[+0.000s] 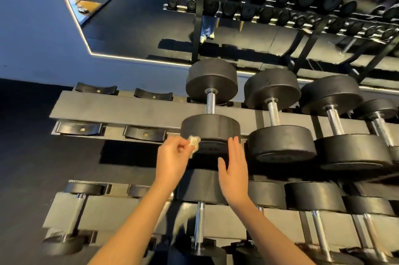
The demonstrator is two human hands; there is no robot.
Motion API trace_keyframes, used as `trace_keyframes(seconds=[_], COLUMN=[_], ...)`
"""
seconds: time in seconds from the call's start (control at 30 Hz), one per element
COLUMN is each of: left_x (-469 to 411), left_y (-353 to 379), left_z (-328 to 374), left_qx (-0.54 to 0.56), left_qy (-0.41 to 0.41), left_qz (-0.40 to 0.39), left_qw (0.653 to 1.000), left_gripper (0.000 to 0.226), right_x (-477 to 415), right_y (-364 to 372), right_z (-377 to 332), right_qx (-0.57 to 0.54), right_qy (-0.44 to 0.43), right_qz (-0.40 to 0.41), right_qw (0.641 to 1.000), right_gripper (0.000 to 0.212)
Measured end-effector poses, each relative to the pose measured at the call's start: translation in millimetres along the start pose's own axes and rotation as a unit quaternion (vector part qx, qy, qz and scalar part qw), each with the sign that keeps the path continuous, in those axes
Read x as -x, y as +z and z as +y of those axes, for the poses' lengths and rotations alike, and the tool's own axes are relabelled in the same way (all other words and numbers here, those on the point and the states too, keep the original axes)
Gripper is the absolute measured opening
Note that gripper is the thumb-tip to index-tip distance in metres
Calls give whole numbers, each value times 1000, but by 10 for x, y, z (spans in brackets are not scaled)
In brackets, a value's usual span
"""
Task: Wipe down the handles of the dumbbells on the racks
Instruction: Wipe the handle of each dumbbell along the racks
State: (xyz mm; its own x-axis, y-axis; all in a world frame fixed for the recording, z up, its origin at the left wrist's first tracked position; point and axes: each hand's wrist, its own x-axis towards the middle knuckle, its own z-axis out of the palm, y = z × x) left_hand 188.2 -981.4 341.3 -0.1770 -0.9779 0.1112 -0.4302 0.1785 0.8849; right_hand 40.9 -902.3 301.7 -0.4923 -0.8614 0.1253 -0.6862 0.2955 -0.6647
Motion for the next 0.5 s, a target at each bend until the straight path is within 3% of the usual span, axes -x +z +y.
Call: trace_keyframes(seconds=[0.2, 0.33, 0.5], left_x=[876, 1267, 1550], left_y=[247, 465, 755], left_z=[-564, -921, -1288], left_qx=[-48, -67, -76], left_qy=[-86, -175, -190], left_qz=[-66, -109, -132], left_qw=[993, 976, 970], left_gripper=[31, 16, 13], right_x=[702, 1207, 1562], right_y=[192, 385, 613], right_z=[415, 711, 963], right_qx=[-36, -39, -27], right_qy=[82, 121, 167], right_qz=[-104, -129, -155], right_qw=[991, 983, 973], right_gripper=[45, 41, 38])
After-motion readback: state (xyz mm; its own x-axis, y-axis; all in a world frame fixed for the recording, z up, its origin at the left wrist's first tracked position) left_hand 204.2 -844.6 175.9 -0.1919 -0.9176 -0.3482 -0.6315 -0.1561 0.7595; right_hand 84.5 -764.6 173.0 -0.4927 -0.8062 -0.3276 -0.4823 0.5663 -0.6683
